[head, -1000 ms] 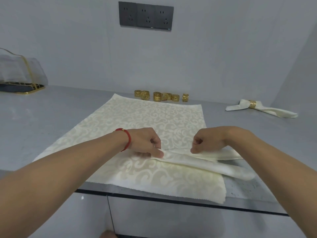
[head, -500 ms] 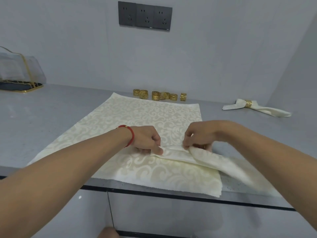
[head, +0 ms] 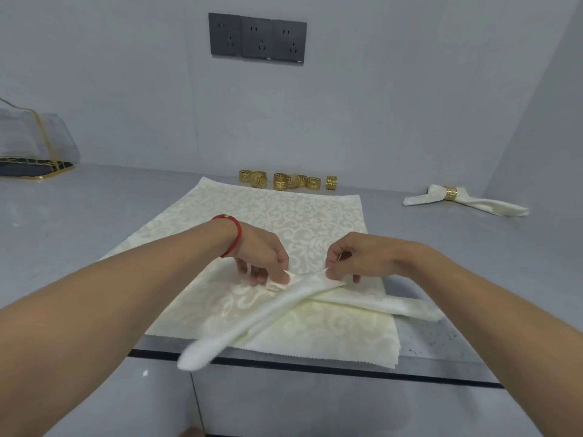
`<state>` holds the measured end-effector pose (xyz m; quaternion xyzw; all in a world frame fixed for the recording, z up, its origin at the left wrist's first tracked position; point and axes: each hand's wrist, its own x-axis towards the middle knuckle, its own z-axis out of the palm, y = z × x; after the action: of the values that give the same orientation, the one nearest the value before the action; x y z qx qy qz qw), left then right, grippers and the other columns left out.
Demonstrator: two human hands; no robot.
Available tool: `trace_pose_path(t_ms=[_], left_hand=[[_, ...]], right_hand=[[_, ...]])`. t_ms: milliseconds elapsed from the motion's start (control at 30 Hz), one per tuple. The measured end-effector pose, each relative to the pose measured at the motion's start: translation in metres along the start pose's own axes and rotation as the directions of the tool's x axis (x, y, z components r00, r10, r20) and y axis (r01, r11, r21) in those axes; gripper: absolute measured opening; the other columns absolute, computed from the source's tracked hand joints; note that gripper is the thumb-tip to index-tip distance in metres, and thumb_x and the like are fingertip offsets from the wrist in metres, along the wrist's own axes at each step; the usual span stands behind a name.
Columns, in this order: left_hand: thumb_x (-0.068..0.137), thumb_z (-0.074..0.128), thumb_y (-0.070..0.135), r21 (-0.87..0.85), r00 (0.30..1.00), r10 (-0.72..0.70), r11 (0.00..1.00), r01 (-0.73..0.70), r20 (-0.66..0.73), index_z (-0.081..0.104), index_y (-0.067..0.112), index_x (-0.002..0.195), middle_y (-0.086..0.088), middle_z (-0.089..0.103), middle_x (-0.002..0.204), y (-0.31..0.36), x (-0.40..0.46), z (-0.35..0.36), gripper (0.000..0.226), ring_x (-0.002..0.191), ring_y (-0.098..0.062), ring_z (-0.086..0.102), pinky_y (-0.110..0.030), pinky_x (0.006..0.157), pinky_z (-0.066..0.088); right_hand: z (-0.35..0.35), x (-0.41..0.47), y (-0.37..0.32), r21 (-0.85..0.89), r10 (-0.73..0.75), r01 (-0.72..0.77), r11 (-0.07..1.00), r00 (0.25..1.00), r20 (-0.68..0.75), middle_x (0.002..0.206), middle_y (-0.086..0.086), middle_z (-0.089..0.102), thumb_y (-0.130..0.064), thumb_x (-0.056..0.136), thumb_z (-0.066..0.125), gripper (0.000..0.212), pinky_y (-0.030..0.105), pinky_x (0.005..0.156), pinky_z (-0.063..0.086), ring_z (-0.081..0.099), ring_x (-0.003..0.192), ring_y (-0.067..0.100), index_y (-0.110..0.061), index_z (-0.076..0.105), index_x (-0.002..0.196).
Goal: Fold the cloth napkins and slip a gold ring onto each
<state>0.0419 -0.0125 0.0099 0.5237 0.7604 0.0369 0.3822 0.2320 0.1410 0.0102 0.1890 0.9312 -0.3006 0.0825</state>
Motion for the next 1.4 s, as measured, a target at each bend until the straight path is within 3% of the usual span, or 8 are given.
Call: trace_pose_path(t_ms=[167,567,767,900,1000,1100,1267,1400], left_hand=[[0.090,0.068,0.036,0.091,0.997,-0.016,0.996,0.022,-0.075,0.065,0.019,0.080,0.002,0.067,0.071,0.008,-0.002,-0.012,0.020,0.068,-0.013,0.063,-0.029,0.064,0.047],[0.088,0.071,0.039,0.005,0.895,0.081,0.996,-0.088,-0.438,0.073,0.022,0.078,0.016,0.067,0.072,-0.009,0.012,0.009,0.020,0.071,-0.001,0.060,-0.015,0.065,0.043],[0.084,0.074,0.045,-0.076,0.910,0.074,0.991,-0.114,-0.409,0.074,0.025,0.086,-0.006,0.074,0.092,-0.008,0.014,0.013,0.020,0.081,-0.018,0.069,-0.036,0.087,0.057],[0.081,0.069,0.060,-0.134,0.928,0.009,0.989,-0.064,-0.372,0.066,0.016,0.078,0.000,0.067,0.079,-0.003,0.013,0.011,0.044,0.073,-0.022,0.062,-0.035,0.079,0.054],[0.081,0.070,0.058,0.036,0.912,0.048,0.999,-0.036,-0.407,0.067,0.017,0.081,0.011,0.063,0.079,0.005,0.017,0.017,0.041,0.070,-0.009,0.056,-0.022,0.070,0.045],[0.085,0.072,0.043,0.143,0.899,0.124,0.987,-0.070,-0.421,0.071,0.017,0.096,0.010,0.066,0.085,0.009,0.019,0.020,0.028,0.073,-0.004,0.057,-0.019,0.062,0.041],[0.089,0.067,0.043,0.141,0.945,0.076,0.989,-0.032,-0.318,0.059,0.020,0.080,0.008,0.054,0.073,0.012,0.019,0.007,0.026,0.065,-0.011,0.049,-0.025,0.062,0.038],[0.090,0.064,0.047,0.144,0.958,0.046,0.990,-0.005,-0.283,0.052,0.023,0.080,0.008,0.052,0.078,0.014,0.021,0.004,0.029,0.067,-0.012,0.047,-0.027,0.063,0.038]], right_hand=[[0.001,0.009,0.008,0.036,0.016,-0.014,0.999,0.998,-0.061,0.096,0.003,0.077,-0.036,0.091,0.074,0.025,0.035,0.090,0.059,0.071,0.077,0.012,-0.011,0.075,0.089],[0.010,0.024,0.007,-0.177,-0.059,0.032,0.984,0.986,-0.155,0.094,-0.007,0.070,-0.041,0.093,0.069,0.022,0.031,0.080,0.054,0.066,0.084,0.013,-0.019,0.068,0.092],[0.015,0.031,0.000,-0.279,0.034,-0.067,0.958,0.992,-0.120,0.099,-0.004,0.066,-0.046,0.094,0.062,0.024,0.032,0.078,0.051,0.064,0.089,0.018,-0.021,0.063,0.094],[0.013,0.032,-0.008,-0.296,0.072,-0.102,0.950,0.991,-0.110,0.099,-0.001,0.070,-0.044,0.092,0.065,0.026,0.037,0.084,0.056,0.068,0.093,0.022,-0.018,0.066,0.096],[0.012,0.029,-0.011,-0.311,0.056,-0.089,0.946,0.992,-0.114,0.097,-0.003,0.069,-0.041,0.091,0.067,0.022,0.036,0.082,0.055,0.067,0.092,0.021,-0.019,0.065,0.094],[0.020,0.017,-0.016,-0.389,-0.095,0.001,0.921,0.971,-0.221,0.104,-0.010,0.061,-0.039,0.093,0.063,0.018,0.035,0.083,0.051,0.059,0.097,0.018,-0.026,0.059,0.104],[0.048,0.007,-0.015,-0.586,-0.316,0.131,0.800,0.921,-0.226,0.117,-0.006,0.052,-0.033,0.099,0.053,0.037,0.032,0.076,0.035,0.044,0.092,0.014,-0.029,0.043,0.134],[0.047,0.015,-0.005,-0.585,-0.392,0.179,0.791,0.883,-0.259,0.102,-0.001,0.058,-0.022,0.097,0.050,0.026,0.034,0.071,0.042,0.052,0.086,0.019,-0.025,0.054,0.123]])
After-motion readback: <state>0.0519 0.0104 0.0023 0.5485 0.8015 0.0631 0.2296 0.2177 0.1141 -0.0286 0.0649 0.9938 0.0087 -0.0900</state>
